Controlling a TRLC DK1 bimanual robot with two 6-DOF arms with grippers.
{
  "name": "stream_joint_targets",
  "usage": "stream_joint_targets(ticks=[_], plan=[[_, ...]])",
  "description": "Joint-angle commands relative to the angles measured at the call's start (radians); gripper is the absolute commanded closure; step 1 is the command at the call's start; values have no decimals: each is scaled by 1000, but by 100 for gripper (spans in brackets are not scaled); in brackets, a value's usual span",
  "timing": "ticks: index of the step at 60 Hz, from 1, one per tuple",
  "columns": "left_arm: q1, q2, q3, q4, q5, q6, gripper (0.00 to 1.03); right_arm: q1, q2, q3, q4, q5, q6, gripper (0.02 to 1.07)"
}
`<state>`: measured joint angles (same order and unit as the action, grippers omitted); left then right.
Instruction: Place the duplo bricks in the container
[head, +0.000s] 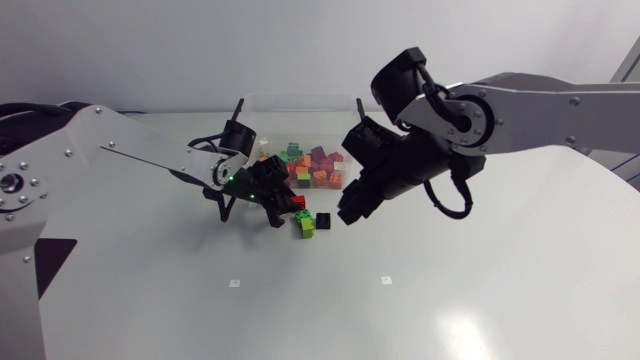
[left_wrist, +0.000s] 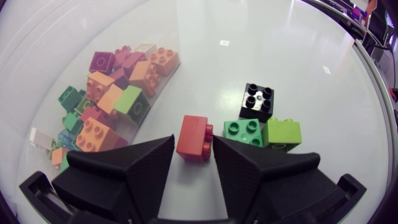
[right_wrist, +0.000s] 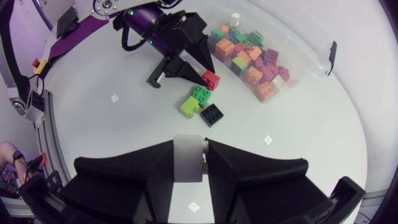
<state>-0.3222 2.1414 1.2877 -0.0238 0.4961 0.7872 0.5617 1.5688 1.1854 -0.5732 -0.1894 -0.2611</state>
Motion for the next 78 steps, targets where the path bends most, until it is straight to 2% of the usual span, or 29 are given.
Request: stream_joint_targets(ticks=[1,6,10,18,25,38,52,61,78], plan=[[-5,23,-28,4,30,24,73,-3,-24,43,-10,-15,25,80],[-5,21,-36,2,39,24,73,-8,-18,69,-14,-18,26,80],[-5,20,-41,-2,41,32,79,-13,-9,95,-14,-21,33,80],[3,8,-50,-13,44,35,80,-39,19,171,-8,-27,59,80],[6,-14,-76,-13,45,43,89,-59,46,220,13,-30,83,80],[45,-115,-140,-27,45,49,89,-65,154,349,67,-31,132,80],[103,-258,-179,-87,50,37,89,-69,304,488,127,-16,181,80],[115,-353,-191,-99,59,-20,89,-74,381,545,182,8,209,80],[110,-483,-134,-102,59,-186,89,-86,520,668,203,45,235,80]])
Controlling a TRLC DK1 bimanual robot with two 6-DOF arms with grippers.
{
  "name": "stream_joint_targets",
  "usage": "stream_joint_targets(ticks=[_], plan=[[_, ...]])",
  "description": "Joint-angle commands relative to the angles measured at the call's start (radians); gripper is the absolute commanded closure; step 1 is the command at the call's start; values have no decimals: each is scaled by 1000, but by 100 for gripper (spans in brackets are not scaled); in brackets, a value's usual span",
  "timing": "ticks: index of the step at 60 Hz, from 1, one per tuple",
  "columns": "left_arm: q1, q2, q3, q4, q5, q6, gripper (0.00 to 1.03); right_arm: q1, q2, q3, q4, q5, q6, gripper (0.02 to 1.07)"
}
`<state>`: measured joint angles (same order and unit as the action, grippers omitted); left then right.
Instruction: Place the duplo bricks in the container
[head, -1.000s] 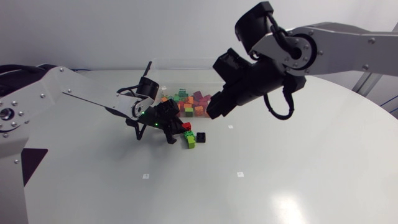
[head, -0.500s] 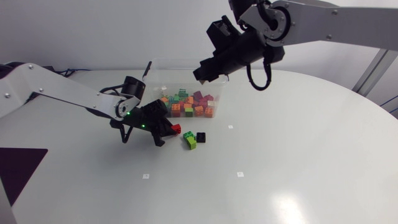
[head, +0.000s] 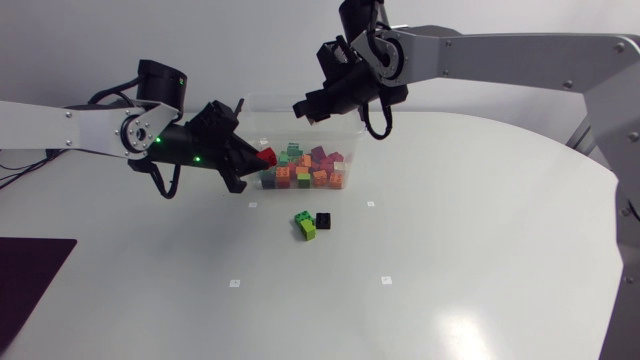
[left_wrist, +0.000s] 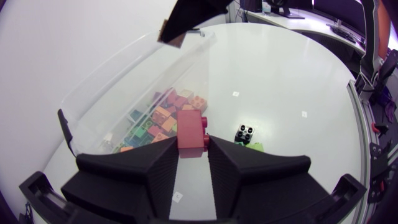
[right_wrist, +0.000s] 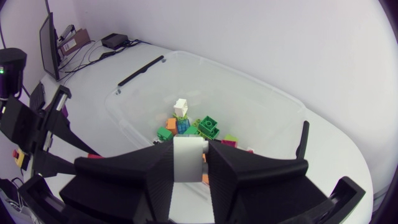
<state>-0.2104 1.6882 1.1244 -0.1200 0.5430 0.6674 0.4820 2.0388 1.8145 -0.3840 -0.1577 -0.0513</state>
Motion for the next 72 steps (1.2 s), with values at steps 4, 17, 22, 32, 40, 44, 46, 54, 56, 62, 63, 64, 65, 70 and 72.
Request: stream_joint_targets(ticks=[4,17,22,32,40,44,46,54,56,62,63,64,65,70,72], plan=[[0,-33,51,0,11,-103,89,-8,73,51,28,21,25,80],[5,2,121,77,-18,-256,89,-20,115,88,30,60,25,42],[5,16,140,115,-43,-310,89,-25,112,85,30,63,25,25],[-12,56,198,146,-104,-385,89,-36,52,31,57,70,30,17],[-34,103,245,163,-147,-427,89,-42,-31,-63,94,78,30,17],[-44,130,264,180,-175,-442,89,-42,-80,-123,112,78,28,17],[-52,148,275,192,-192,-453,89,-42,-103,-155,123,80,28,17],[-67,219,330,209,-241,-497,89,-43,-195,-293,158,78,18,17],[-69,232,344,209,-250,-508,89,-43,-213,-325,169,78,13,17],[-72,286,399,204,-278,-537,89,-45,-267,-405,175,75,-1,17],[-72,294,407,204,-285,-542,89,-43,-275,-417,175,75,-1,17],[-72,301,416,204,-293,-545,89,-43,-284,-432,177,73,-1,17],[-72,307,422,204,-296,-546,89,-43,-289,-440,178,73,-1,17],[-76,344,457,197,-322,-555,89,-31,-331,-508,185,73,-1,17],[-78,357,468,194,-330,-558,88,-22,-344,-534,185,73,-1,17]])
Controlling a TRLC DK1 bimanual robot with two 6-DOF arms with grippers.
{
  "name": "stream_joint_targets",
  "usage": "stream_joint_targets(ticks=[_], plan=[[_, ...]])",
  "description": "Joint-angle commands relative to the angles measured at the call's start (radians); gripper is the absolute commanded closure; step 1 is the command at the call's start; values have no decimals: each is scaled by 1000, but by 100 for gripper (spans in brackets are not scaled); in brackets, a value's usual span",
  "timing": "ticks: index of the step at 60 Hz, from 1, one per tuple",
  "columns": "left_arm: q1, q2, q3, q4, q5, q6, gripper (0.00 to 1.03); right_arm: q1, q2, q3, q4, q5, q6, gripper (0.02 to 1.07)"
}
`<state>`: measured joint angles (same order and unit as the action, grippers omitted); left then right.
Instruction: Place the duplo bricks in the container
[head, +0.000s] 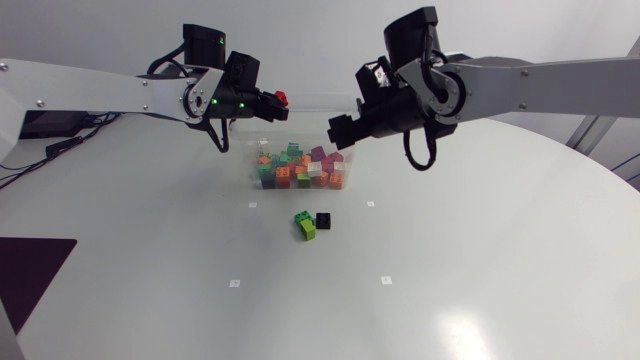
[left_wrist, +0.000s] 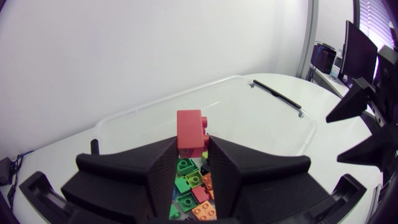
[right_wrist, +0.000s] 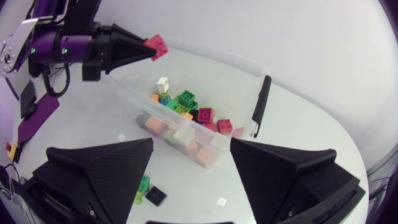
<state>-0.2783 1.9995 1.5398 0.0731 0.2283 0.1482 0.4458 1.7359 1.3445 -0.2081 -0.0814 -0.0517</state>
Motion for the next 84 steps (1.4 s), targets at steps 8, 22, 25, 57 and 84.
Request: stream_joint_targets(ticks=[8,22,25,57,84], plan=[[-10,70,82,-6,-37,-44,81,56,-75,-148,4,-6,-48,17],[-15,81,100,-29,-57,-44,30,80,-62,-231,-43,-81,-189,17],[-15,81,100,-32,-60,-44,19,80,-58,-237,-48,-106,-218,17],[13,-248,-204,-41,-64,31,8,70,109,-243,-48,-205,-651,17],[37,-501,-606,4,174,264,8,5,258,-156,-30,-325,-744,17]])
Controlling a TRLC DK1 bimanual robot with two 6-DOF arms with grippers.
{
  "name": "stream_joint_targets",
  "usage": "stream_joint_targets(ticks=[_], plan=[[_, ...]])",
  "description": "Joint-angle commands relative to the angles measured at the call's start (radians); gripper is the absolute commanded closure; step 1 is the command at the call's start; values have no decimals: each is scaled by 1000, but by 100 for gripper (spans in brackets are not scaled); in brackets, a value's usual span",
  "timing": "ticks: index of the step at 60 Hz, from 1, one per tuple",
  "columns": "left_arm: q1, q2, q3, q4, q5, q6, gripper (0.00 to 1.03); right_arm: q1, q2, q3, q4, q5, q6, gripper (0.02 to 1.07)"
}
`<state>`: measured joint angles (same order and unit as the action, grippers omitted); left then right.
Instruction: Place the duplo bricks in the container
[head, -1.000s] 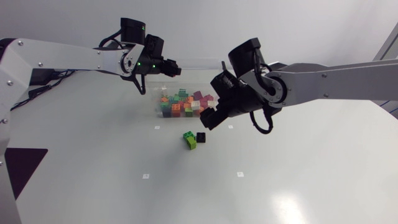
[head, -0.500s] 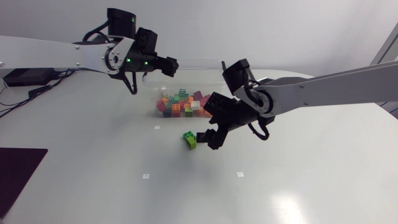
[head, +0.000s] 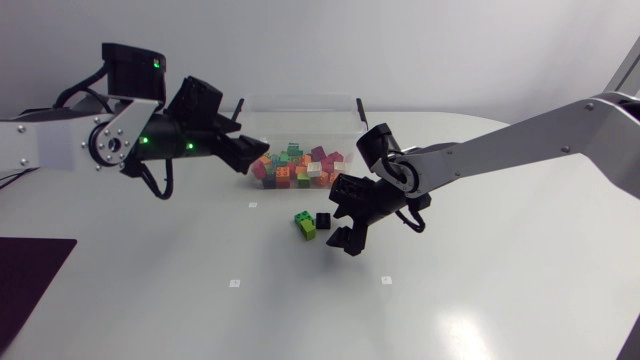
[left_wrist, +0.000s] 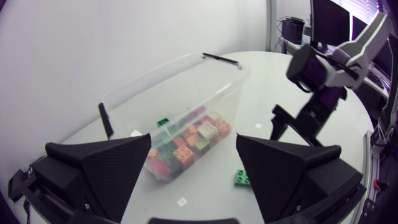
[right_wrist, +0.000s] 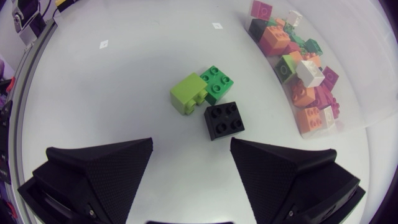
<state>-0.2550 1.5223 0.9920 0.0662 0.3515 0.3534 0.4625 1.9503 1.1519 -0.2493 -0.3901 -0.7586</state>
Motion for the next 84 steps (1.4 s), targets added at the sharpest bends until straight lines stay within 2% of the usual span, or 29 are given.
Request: stream_joint_targets(ticks=[1,11,21,31,37,45,56,62,65,71,79,84], plan=[[16,-22,-66,1,70,75,8,-16,50,46,10,-18,-38,17],[3,-17,-154,0,149,171,8,-24,93,86,7,-38,-39,17],[-35,53,-181,1,161,223,8,-33,113,121,-4,-50,-45,17],[-67,88,-179,-11,161,243,8,-31,137,166,-81,-55,-84,18],[-82,110,-161,-62,161,269,8,-31,167,206,-154,-55,-127,27],[-93,116,-161,-68,161,282,8,-25,191,232,-166,-50,-142,29],[-102,134,-162,-71,161,291,8,-16,206,256,-165,-50,-150,47],[-109,153,-165,-69,161,302,8,-13,216,272,-163,-47,-148,48],[-116,162,-167,-69,161,305,8,-12,219,278,-165,-47,-150,57],[-128,180,-171,-69,161,320,8,-7,225,285,-166,-47,-150,64],[-142,213,-161,-63,161,325,8,-4,239,285,-166,-46,-148,79],[-164,260,-154,-34,159,326,8,-7,231,281,-171,-46,-137,84]])
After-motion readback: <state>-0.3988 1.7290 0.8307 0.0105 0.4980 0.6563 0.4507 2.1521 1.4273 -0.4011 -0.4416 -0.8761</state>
